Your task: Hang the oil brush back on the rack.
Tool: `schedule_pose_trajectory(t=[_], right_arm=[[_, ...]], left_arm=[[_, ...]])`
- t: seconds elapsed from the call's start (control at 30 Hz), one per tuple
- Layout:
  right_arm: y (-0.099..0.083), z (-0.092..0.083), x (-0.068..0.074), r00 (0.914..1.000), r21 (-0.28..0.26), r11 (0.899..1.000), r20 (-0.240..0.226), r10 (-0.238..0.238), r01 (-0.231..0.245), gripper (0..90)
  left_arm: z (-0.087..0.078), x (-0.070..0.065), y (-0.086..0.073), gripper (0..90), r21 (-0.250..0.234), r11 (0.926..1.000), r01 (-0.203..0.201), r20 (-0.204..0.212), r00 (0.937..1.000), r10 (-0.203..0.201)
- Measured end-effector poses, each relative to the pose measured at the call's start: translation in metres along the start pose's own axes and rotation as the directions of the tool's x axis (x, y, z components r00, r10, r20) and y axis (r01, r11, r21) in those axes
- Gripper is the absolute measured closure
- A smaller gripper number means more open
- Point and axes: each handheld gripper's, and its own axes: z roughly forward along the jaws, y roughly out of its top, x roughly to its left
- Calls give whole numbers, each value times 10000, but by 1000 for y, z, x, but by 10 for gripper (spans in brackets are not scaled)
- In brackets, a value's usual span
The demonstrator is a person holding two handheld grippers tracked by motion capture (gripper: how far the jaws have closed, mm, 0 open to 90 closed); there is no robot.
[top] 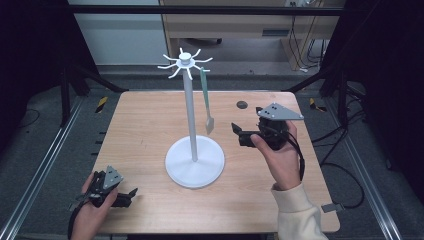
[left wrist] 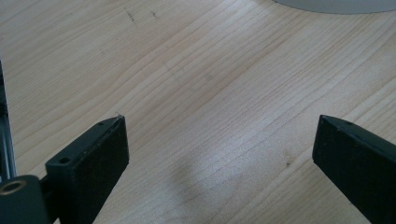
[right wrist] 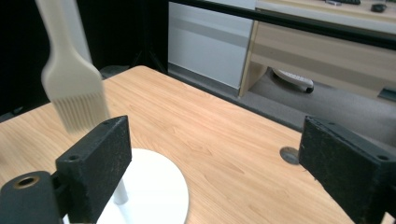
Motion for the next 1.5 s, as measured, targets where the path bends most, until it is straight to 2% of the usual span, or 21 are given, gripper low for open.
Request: schedule_pose_trajectory(t=[0.3,0.47,0.73,0.9,1.2,1.4,1.5], right_arm=[[-31,1,-28,9978,351,9982,455,478,-494,108],[-52,6,-43,9965,805,9940,455,703,-738,111],[-88,22,-58,9951,1751,9815,749,647,-770,120],[-102,28,-62,9934,1902,9770,796,827,-965,121],[-125,40,-62,9930,2275,9686,844,831,-1004,125],[-137,48,-60,9943,2562,9614,609,876,-1004,126],[-143,54,-57,9945,2808,9542,453,943,-1033,126]], left_arm=[[0,0,0,32,13,10000,-11,-12,10000,11],[0,0,0,32,37,10000,-50,-14,10000,50],[0,0,0,32,54,10000,-76,7,10000,76],[0,0,1,32,66,9999,-95,7,10000,95],[0,0,1,32,87,9999,-128,1,9999,128],[1,-1,1,32,86,9999,-136,34,9999,136],[1,-1,1,32,84,9999,-134,34,9999,133]])
